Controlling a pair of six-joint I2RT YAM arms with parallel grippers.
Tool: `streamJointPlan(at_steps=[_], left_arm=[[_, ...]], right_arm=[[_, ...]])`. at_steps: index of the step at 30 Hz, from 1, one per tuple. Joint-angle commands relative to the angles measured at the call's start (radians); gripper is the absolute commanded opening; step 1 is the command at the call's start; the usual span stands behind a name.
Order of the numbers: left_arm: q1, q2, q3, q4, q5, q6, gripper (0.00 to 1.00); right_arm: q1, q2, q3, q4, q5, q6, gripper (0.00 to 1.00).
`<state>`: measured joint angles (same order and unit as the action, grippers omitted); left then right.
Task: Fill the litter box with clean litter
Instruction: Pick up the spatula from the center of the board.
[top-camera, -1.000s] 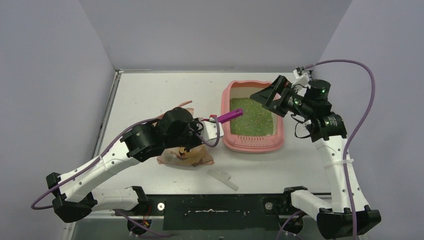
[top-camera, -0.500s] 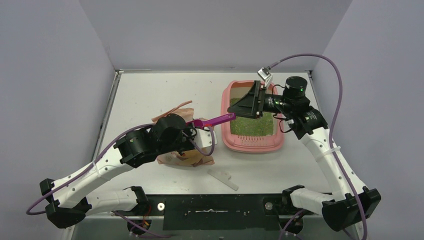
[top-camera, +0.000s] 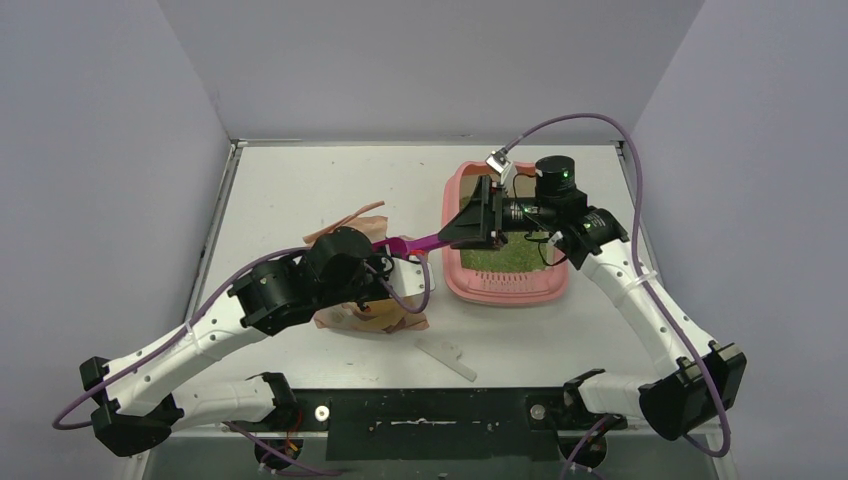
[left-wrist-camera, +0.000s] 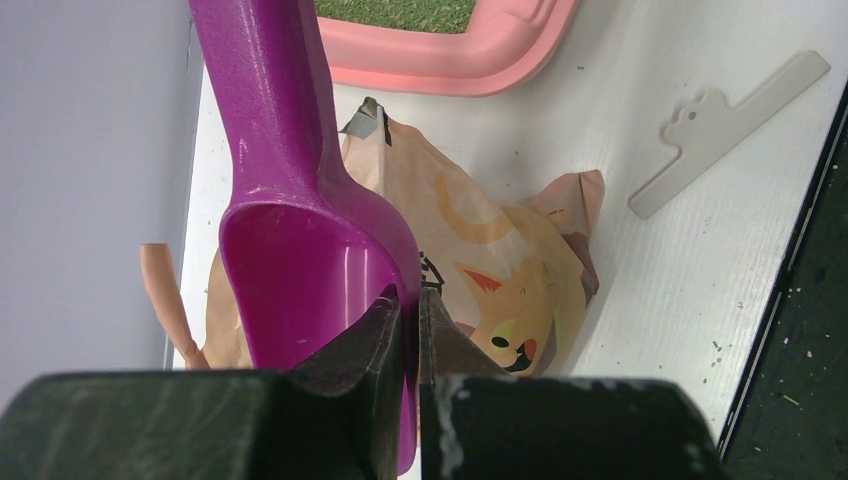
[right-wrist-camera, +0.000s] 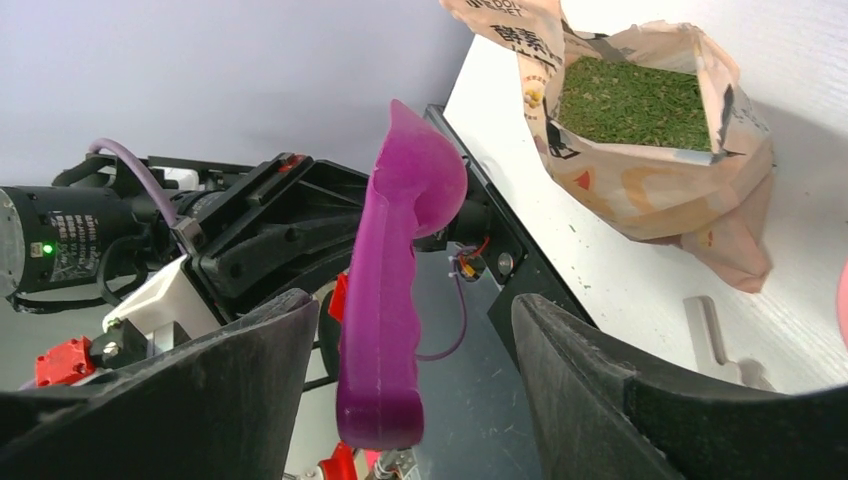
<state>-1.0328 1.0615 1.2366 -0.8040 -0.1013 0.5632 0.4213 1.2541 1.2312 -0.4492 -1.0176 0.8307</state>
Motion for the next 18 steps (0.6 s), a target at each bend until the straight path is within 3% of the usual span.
streamJointPlan(at_steps=[1, 4, 18], left_arm=[[-0.003, 0.0, 0.018, 0.08, -0.007, 0.022, 0.0], [-0.003, 0.004, 0.019, 0.079, -0.01, 0.024, 0.0], [-0.003, 0.009, 0.015, 0.078, -0.007, 0.033, 0.0]], right_arm=[[0.025, 0.011, 0.039, 0.109, -0.025, 0.04, 0.7], [0.04, 0.026, 0.043, 0.129, -0.034, 0.053, 0.6], [0.067, 0.039, 0.031, 0.126, -0.055, 0.048, 0.37]])
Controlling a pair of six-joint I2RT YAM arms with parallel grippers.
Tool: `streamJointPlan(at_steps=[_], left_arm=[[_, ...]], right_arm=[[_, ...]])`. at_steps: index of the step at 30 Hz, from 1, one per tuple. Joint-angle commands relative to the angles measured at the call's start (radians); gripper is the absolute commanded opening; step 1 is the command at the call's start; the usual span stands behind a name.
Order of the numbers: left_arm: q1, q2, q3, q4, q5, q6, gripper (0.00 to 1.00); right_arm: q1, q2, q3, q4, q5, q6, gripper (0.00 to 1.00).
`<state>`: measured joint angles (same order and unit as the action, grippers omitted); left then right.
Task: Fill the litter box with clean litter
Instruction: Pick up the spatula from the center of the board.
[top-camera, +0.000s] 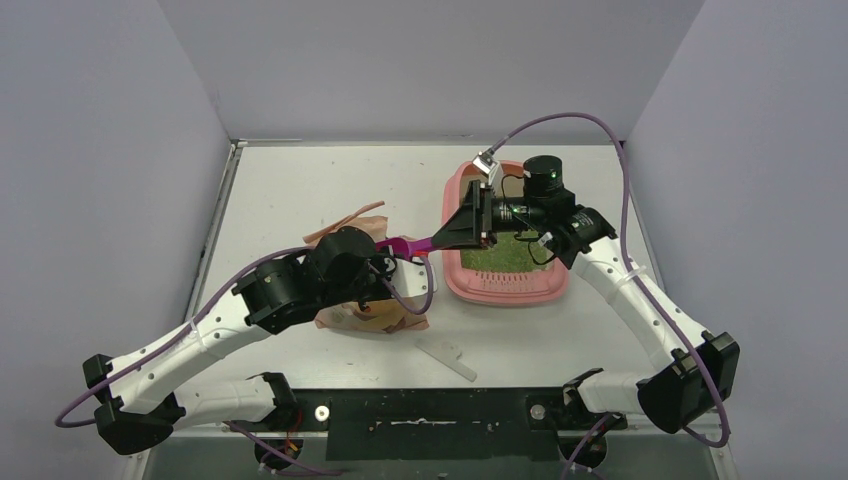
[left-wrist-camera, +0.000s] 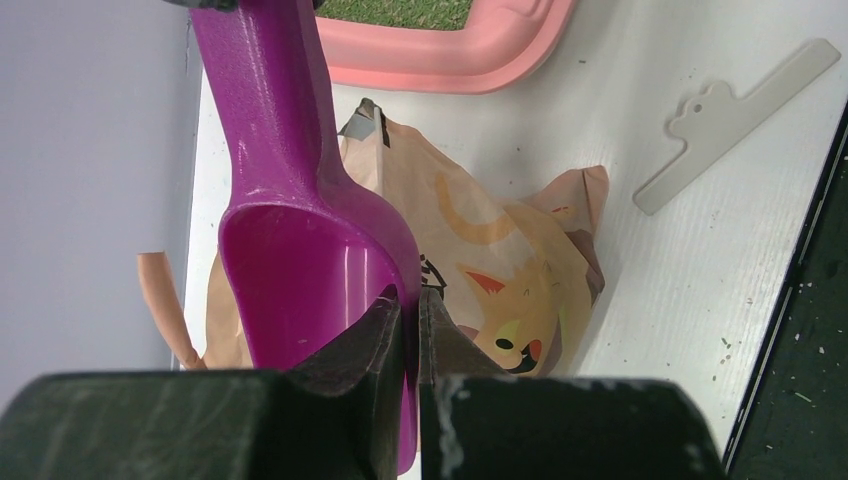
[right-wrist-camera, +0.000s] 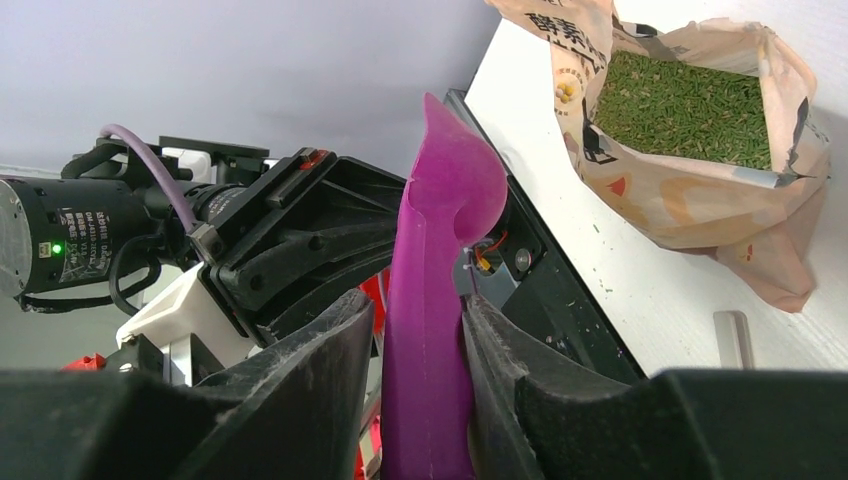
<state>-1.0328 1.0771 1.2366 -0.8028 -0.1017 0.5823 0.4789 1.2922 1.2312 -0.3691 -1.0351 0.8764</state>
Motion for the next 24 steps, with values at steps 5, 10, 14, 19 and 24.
streamJointPlan(at_steps=[5, 10, 14, 19, 24], left_arm=[[-0.003, -0.006, 0.016, 0.082, -0.01, 0.016, 0.0], [-0.003, -0.003, 0.017, 0.082, -0.001, 0.022, 0.0], [-0.003, -0.002, 0.017, 0.083, 0.014, 0.035, 0.0], [-0.003, 0.001, 0.019, 0.077, 0.033, 0.05, 0.0], [-0.003, 0.005, 0.02, 0.07, 0.038, 0.063, 0.0]], right_arm=[[0.013, 0.001, 0.033, 0.031, -0.047, -0.009, 0.38], [0.023, 0.009, 0.037, 0.023, -0.049, -0.016, 0.38], [0.028, 0.013, 0.039, 0.015, -0.044, -0.026, 0.36], [0.03, 0.016, 0.046, -0.012, -0.034, -0.047, 0.47], [0.029, 0.022, 0.056, -0.033, -0.029, -0.066, 0.49]])
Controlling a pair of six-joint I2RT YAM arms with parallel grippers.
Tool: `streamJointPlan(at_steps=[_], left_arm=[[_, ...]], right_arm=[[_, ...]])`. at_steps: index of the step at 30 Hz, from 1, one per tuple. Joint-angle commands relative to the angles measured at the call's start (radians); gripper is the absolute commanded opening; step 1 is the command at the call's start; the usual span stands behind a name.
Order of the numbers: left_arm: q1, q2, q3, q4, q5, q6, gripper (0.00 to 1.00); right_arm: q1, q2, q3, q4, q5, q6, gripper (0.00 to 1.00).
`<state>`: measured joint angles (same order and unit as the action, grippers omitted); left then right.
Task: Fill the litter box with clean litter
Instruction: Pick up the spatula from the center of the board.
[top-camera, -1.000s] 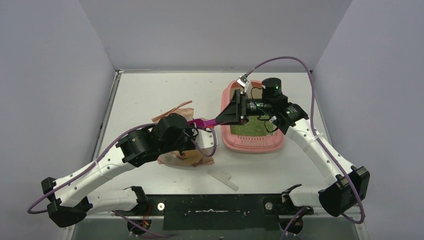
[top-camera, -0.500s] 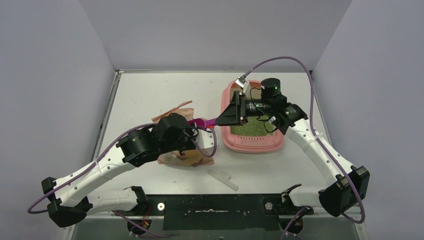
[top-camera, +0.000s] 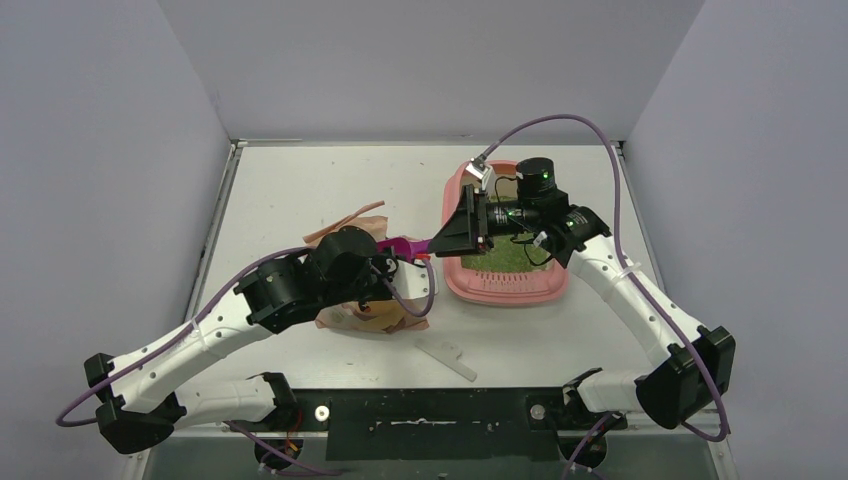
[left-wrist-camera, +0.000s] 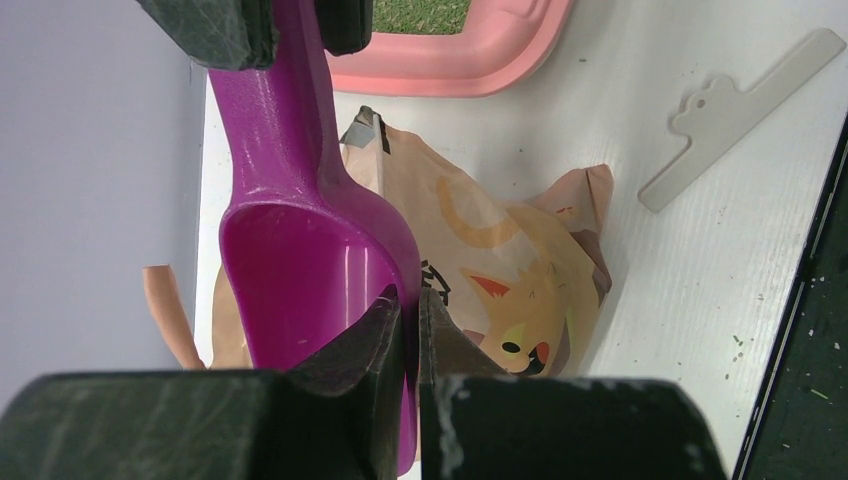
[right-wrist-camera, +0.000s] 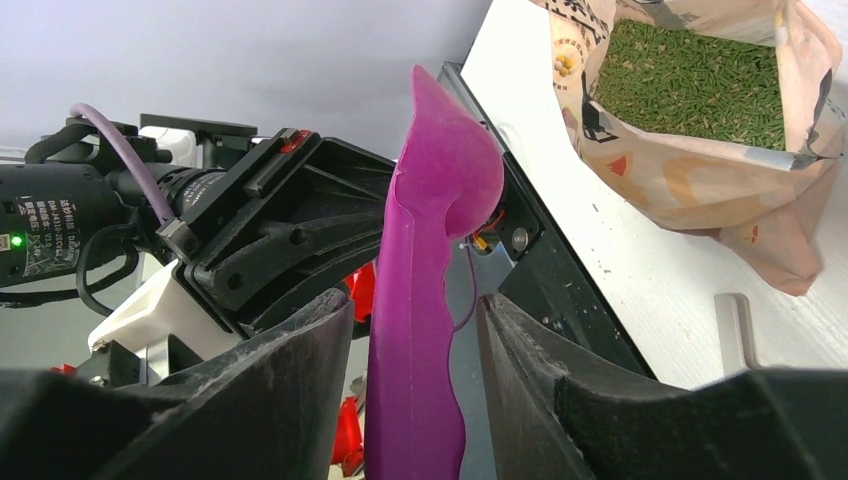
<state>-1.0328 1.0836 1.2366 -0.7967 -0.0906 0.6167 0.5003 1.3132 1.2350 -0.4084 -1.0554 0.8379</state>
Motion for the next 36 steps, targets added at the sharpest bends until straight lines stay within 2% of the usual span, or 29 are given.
streamJointPlan(at_steps=[1, 14, 19, 24, 33, 36], left_arm=[[-0.003, -0.001, 0.021, 0.062, 0.027, 0.03, 0.0], [-0.003, -0.002, 0.014, 0.053, 0.014, 0.041, 0.0], [-0.003, 0.001, 0.015, 0.056, 0.015, 0.049, 0.0], [-0.003, 0.011, 0.023, 0.057, 0.009, 0.048, 0.0], [-0.003, 0.009, 0.017, 0.069, 0.011, 0.048, 0.0], [-0.003, 0.005, 0.012, 0.077, 0.019, 0.041, 0.0]], right_arm=[[0.009, 0.003, 0.054, 0.006, -0.009, -0.029, 0.49], [-0.013, -0.011, 0.057, 0.009, -0.028, -0.03, 0.41], [-0.011, -0.009, 0.06, 0.012, -0.044, -0.026, 0.26], [0.002, -0.007, 0.059, 0.013, -0.051, -0.026, 0.32], [0.006, -0.006, 0.067, -0.005, -0.015, -0.044, 0.09], [0.006, -0.006, 0.078, -0.02, 0.002, -0.054, 0.05]])
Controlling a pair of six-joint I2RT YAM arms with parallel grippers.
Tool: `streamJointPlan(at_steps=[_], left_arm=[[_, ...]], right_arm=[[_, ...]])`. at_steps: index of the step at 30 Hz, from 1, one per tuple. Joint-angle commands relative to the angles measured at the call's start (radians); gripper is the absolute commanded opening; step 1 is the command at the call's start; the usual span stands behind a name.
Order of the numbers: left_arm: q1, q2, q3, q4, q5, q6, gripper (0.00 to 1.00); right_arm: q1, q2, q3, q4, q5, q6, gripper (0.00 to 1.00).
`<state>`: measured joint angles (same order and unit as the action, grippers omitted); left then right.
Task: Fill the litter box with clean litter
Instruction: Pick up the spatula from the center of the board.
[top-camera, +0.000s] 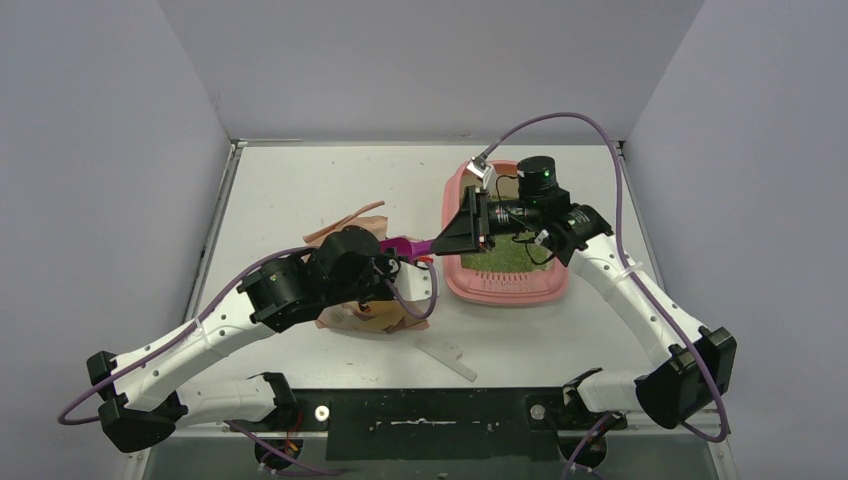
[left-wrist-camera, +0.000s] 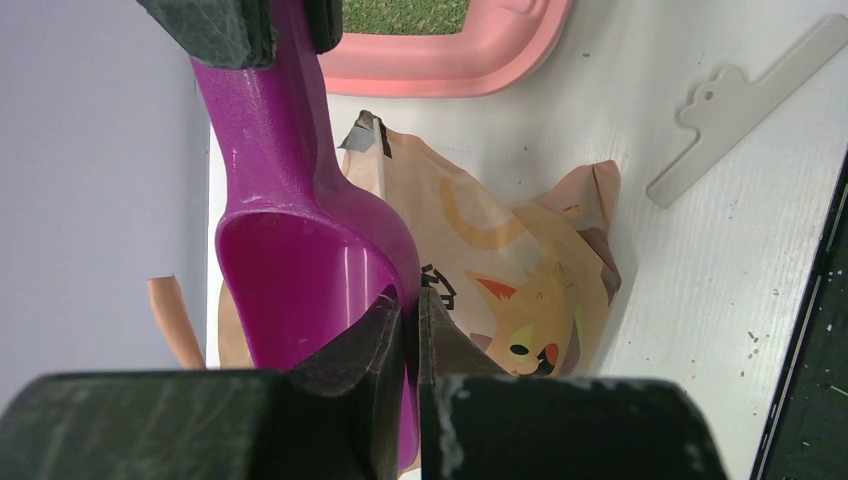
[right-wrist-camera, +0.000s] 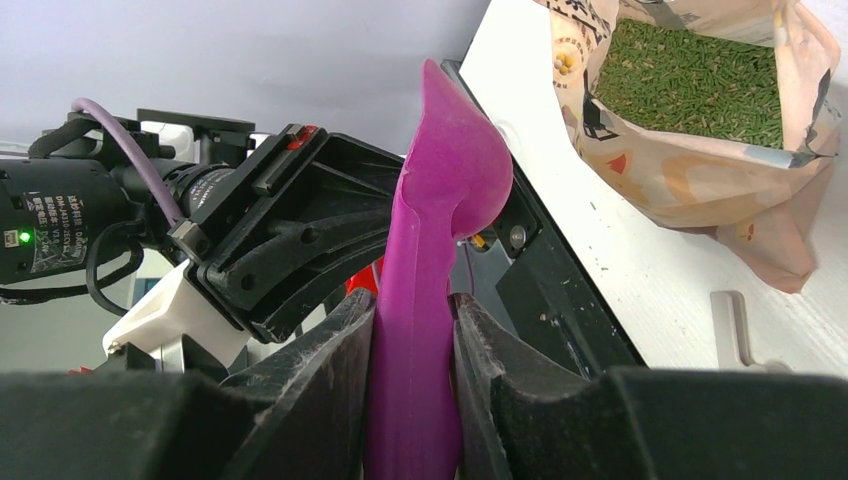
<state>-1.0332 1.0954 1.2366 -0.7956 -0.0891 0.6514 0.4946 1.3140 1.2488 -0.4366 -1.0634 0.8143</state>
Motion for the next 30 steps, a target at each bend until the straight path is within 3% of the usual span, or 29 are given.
streamJointPlan(at_steps=[1, 4, 10, 12, 18, 26, 30], left_arm=[[-0.002, -0.009, 0.011, 0.081, 0.023, 0.001, 0.0], [-0.002, -0.014, 0.012, 0.088, 0.053, -0.023, 0.0], [0.004, -0.049, 0.003, 0.129, 0.087, -0.121, 0.37], [0.036, -0.083, -0.005, 0.151, 0.113, -0.171, 0.45], [0.229, -0.167, -0.03, 0.186, 0.338, -0.271, 0.49], [0.371, -0.21, -0.026, 0.175, 0.25, -0.366, 0.61], [0.527, -0.189, -0.023, 0.149, 0.357, -0.398, 0.68]], right_arm=[[0.011, -0.007, 0.068, 0.001, 0.025, -0.034, 0.04], [0.011, -0.009, 0.083, -0.027, 0.074, -0.046, 0.0], [0.002, -0.012, 0.09, -0.041, 0.108, -0.06, 0.0], [-0.008, -0.011, 0.099, -0.078, 0.101, -0.095, 0.0], [-0.047, -0.008, 0.126, -0.149, 0.071, -0.163, 0.0], [-0.176, -0.002, 0.23, -0.342, 0.076, -0.286, 0.0], [-0.182, 0.048, 0.343, -0.523, 0.188, -0.402, 0.0]])
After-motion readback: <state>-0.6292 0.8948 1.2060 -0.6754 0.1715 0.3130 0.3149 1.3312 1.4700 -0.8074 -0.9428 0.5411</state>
